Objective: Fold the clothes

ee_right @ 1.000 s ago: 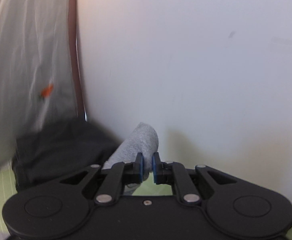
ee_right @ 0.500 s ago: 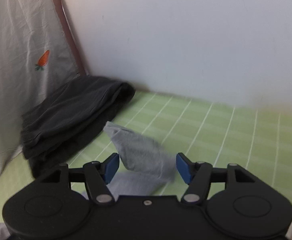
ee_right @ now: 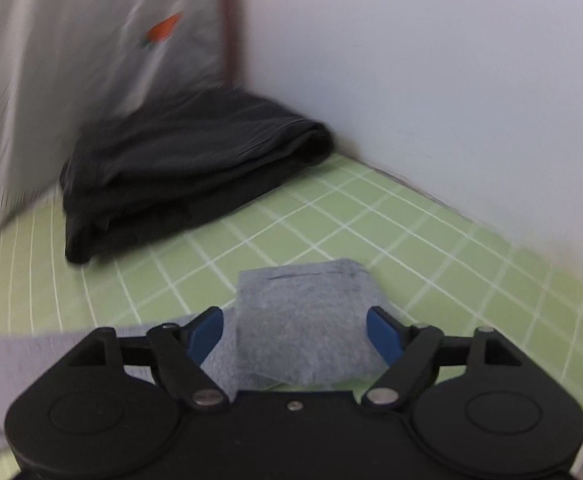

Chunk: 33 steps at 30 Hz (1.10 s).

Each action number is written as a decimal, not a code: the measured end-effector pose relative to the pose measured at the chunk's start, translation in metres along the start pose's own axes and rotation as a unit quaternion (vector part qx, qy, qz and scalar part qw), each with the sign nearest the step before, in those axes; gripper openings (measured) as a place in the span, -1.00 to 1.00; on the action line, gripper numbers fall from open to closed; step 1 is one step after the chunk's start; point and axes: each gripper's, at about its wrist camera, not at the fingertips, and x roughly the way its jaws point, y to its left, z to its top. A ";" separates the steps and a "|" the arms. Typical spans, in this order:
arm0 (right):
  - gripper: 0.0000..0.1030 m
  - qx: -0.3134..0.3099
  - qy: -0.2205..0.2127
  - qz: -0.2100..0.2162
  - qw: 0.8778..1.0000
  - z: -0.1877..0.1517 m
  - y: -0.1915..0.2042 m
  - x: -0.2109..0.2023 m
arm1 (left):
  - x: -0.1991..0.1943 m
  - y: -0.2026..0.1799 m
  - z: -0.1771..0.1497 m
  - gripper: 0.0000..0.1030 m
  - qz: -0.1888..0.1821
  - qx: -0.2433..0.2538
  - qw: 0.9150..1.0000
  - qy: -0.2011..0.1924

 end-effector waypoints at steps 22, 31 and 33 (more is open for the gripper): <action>-0.16 0.157 -0.126 -0.153 0.967 0.063 -0.128 -0.041 | -0.001 0.000 -0.001 1.00 0.002 -0.006 1.000 -0.008; -0.11 0.149 -0.030 -0.030 0.988 -0.002 -0.067 -0.025 | -0.001 0.000 -0.001 1.00 0.003 -0.008 1.000 -0.007; -0.11 0.148 -0.012 -0.013 0.989 -0.010 -0.051 -0.016 | -0.001 0.000 -0.001 1.00 0.003 -0.008 1.000 -0.006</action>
